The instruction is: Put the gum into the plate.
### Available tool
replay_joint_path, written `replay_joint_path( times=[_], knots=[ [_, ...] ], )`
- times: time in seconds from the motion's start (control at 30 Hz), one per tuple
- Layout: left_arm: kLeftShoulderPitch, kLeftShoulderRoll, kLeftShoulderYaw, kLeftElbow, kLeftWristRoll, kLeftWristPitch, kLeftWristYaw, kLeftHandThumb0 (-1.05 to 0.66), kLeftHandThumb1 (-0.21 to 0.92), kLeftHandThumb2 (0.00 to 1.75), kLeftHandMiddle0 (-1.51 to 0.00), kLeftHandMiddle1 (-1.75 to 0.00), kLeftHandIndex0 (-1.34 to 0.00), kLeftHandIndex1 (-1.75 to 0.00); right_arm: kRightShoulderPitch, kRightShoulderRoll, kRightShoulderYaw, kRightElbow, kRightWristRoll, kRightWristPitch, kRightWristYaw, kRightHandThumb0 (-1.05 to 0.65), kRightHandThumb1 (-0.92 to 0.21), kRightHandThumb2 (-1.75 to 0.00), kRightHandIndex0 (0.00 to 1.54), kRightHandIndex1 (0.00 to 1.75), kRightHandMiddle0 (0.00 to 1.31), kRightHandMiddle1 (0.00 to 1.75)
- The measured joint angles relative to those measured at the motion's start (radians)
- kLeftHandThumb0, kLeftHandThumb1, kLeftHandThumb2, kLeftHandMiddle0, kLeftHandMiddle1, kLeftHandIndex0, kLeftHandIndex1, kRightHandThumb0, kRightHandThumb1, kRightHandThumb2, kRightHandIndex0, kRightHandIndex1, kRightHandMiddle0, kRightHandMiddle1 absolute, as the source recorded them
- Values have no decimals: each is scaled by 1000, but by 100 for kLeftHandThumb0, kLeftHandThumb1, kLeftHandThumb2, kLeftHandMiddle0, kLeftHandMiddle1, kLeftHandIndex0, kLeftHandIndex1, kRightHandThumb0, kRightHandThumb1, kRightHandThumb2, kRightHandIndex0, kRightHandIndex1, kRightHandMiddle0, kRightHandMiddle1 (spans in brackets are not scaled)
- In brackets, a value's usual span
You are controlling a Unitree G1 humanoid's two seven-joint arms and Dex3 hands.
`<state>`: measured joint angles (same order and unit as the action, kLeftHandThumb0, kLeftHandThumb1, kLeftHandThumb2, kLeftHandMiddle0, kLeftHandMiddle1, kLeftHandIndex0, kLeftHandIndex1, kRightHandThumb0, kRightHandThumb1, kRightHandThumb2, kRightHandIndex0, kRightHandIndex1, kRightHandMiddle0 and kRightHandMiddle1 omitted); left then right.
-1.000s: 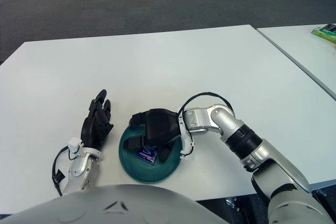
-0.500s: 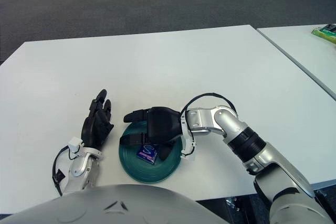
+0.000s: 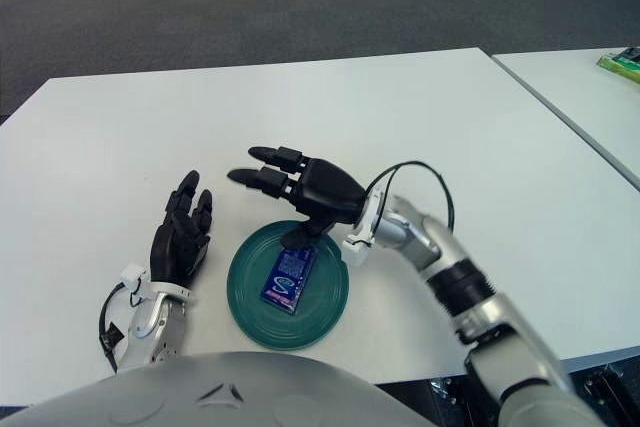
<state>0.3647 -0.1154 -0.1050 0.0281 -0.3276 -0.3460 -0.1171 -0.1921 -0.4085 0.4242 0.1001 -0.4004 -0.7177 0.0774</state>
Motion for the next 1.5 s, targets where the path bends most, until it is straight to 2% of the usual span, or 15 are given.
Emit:
replay_joint_path(
  times=[0.1, 0.17, 0.4, 0.63, 0.8, 0.97, 1.2, 1.3, 1.5],
  knots=[
    [-1, 0, 4, 6, 5, -6, 0, -98, 92, 96, -11, 0, 0, -52, 71, 57, -29, -18, 120, 98, 20, -104, -92, -86, 4, 1, 0, 7],
    [0, 1, 6, 10, 11, -10, -1, -99, 92, 96, -10, 0, 0, -52, 97, 86, -53, 0, 179, 134, 26, -104, -92, -86, 2, 0, 0, 4],
    [-1, 1, 9, 12, 29, -16, -4, -102, 92, 97, -10, 0, 0, -55, 95, 193, -148, 157, 318, 200, 25, -105, -92, -88, 0, 0, 0, 0],
    [0, 3, 11, 9, 40, -16, -15, -104, 92, 98, -10, 0, 0, -54, 96, 290, -252, 172, 515, 336, 72, -99, -92, -96, 0, 0, 2, 1],
    [2, 5, 17, 9, 40, -16, -28, -104, 92, 98, -9, 0, 0, -52, 103, 308, -321, 172, 594, 416, 111, -97, -92, -100, 0, 0, 4, 3],
    [6, 5, 24, 9, 40, -17, -35, -104, 92, 97, -9, 0, 0, -50, 130, 312, -368, 175, 615, 454, 120, -96, -92, -103, 0, 0, 4, 4],
    [13, 6, 30, 9, 63, -23, -35, -104, 92, 95, -9, 0, 0, -48, 190, 294, -418, 212, 614, 420, 169, -97, -92, -105, 0, 0, 4, 6],
    [15, 7, 33, 11, 71, -23, -35, -104, 92, 95, -8, 0, 0, -46, 191, 280, -447, 242, 615, 398, 185, -96, -92, -106, 1, 0, 2, 10],
    [21, 10, 42, 11, 80, -25, -35, -104, 92, 94, -7, 0, 0, -43, 183, 264, -487, 272, 613, 405, 183, -95, -92, -107, 1, 0, 0, 13]
  ],
)
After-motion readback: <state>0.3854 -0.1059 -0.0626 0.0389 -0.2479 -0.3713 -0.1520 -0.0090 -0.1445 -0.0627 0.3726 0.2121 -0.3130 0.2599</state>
